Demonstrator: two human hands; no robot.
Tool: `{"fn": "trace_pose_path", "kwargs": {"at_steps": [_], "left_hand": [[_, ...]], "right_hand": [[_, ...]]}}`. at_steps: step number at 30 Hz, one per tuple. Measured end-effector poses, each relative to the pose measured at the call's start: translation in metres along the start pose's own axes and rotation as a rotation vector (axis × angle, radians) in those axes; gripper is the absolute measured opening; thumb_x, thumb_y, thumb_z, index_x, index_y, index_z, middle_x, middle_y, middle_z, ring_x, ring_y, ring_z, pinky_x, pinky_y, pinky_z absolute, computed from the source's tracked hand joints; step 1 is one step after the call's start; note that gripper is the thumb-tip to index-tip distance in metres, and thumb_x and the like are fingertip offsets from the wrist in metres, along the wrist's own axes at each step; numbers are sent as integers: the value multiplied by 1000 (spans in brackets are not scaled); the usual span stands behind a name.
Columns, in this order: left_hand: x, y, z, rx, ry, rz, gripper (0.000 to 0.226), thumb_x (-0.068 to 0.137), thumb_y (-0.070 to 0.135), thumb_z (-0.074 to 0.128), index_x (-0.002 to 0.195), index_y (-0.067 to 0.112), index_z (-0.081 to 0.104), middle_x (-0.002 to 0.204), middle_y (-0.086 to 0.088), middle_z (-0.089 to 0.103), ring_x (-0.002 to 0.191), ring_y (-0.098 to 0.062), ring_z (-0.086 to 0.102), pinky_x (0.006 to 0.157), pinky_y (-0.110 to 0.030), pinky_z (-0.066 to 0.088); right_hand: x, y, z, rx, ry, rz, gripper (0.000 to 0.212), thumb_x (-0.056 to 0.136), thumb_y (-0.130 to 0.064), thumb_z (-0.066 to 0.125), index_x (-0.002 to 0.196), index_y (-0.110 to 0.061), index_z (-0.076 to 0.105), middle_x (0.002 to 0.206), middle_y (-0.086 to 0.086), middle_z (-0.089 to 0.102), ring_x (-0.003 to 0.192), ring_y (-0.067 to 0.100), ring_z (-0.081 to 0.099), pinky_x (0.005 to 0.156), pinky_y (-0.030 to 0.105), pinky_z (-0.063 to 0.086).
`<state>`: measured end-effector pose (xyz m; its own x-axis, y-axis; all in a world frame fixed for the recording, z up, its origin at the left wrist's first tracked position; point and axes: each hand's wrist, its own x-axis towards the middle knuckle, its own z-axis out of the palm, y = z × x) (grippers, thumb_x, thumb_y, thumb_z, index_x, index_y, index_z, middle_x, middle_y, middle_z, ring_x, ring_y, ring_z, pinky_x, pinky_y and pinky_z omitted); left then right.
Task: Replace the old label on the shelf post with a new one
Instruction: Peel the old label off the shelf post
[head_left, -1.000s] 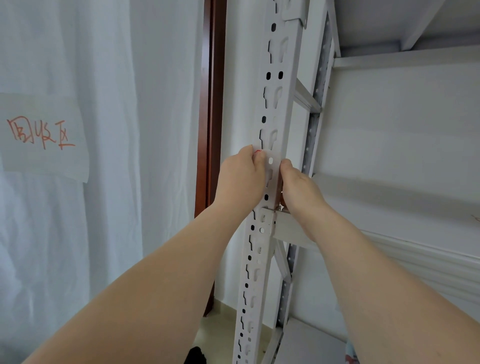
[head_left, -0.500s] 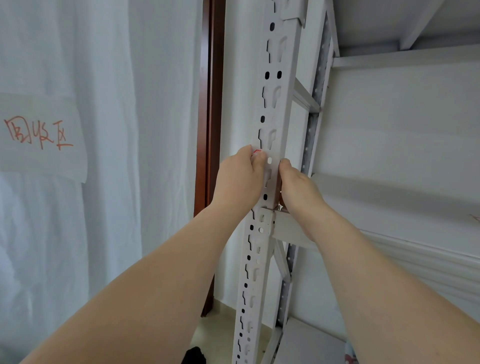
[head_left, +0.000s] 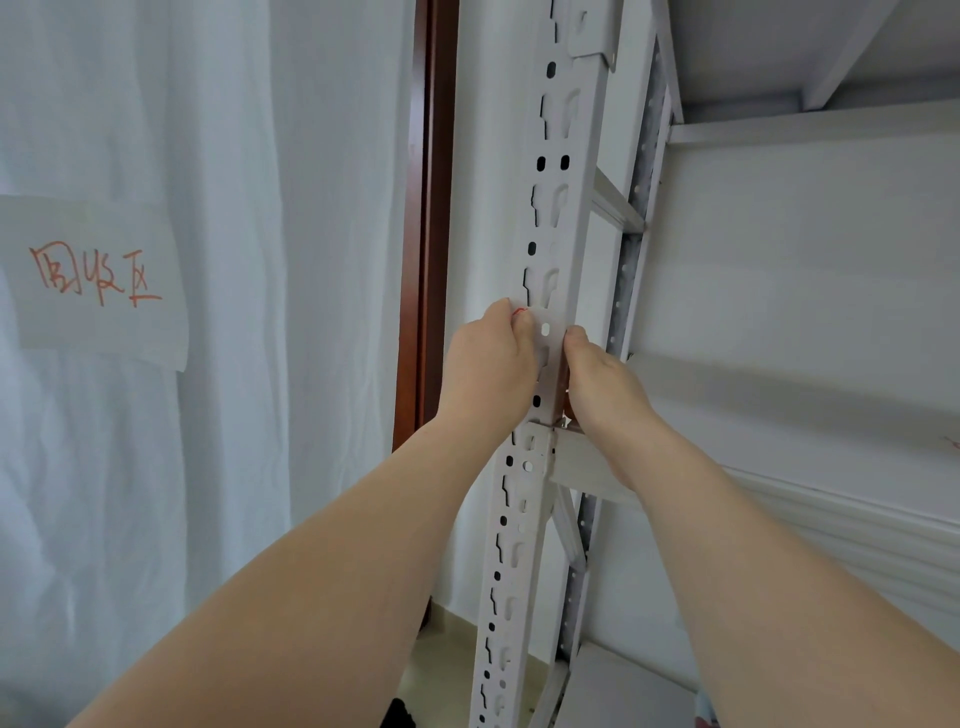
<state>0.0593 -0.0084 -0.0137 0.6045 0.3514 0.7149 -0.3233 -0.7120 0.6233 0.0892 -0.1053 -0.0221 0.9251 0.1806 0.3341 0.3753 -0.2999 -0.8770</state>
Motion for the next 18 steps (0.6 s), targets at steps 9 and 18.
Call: {"fn": "trace_pose_path", "kwargs": {"at_steps": [9, 18], "left_hand": [[-1, -1, 3, 38, 25, 7, 36, 100, 21, 33, 64, 22, 33, 55, 3, 39, 50, -14, 35, 48, -29, 26], [1, 5, 5, 299, -2, 13, 23, 102, 18, 29, 105, 6, 49, 70, 2, 42, 67, -17, 40, 45, -23, 26]], "right_hand": [[2, 1, -1, -10, -4, -18, 46, 99, -45, 23, 66, -18, 41, 68, 1, 46, 75, 26, 44, 79, 40, 38], [1, 1, 0, -15, -8, -21, 43, 97, -45, 23, 68, -19, 42, 70, 1, 47, 76, 27, 44, 78, 41, 38]]}}
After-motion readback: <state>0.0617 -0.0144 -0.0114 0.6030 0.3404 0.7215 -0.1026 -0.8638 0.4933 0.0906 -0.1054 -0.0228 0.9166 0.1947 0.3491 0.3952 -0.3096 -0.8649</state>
